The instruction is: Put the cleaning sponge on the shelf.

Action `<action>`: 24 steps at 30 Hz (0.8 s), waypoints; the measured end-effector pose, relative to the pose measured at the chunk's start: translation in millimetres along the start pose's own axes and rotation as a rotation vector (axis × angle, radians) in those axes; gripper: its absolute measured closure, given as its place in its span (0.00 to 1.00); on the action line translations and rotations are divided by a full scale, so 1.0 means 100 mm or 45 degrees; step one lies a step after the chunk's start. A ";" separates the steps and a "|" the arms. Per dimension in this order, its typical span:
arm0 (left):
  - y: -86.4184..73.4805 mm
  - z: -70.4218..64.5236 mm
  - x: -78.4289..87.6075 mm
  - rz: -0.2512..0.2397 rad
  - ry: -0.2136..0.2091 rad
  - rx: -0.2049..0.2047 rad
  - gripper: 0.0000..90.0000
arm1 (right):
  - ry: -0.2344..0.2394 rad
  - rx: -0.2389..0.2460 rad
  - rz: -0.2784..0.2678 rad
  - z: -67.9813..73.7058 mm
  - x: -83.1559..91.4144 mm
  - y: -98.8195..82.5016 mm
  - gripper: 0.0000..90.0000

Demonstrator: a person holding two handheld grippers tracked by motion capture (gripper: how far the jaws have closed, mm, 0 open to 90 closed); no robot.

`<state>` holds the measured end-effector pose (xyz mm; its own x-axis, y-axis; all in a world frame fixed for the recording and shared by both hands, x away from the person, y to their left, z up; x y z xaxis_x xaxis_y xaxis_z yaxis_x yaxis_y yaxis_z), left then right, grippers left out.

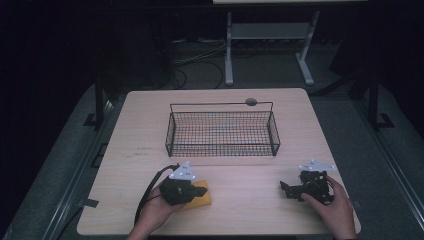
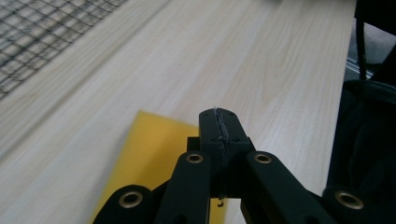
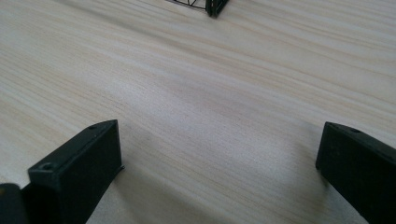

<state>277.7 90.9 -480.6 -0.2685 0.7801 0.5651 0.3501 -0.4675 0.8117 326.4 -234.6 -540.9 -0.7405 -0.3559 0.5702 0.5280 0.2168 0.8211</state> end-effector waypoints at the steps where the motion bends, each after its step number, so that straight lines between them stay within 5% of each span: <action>1: 0.00 -0.02 -0.03 0.002 -0.007 -0.002 1.00 | 0.000 0.000 0.000 0.00 0.00 0.00 0.00; 14: -0.08 -0.17 -0.21 0.067 -0.071 -0.015 1.00 | 0.000 0.000 0.000 0.00 0.00 0.00 0.00; 24: -0.11 -0.05 -0.18 0.075 -0.029 -0.009 1.00 | 0.000 0.000 0.000 0.00 0.00 0.00 0.00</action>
<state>274.0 79.8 -499.4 -0.2274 0.7604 0.6083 0.3584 -0.5155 0.7783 326.4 -234.6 -540.9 -0.7405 -0.3558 0.5701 0.5280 0.2168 0.8211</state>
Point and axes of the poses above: each handheld gripper's, and its own axes: x roughly backward along the jaws, y roughly out of its top, z roughly to its left, the point moved 8 cm from there along -x, roughly forward along the jaws, and after that the axes turned 11 degrees about -z, right-handed, at the moved point
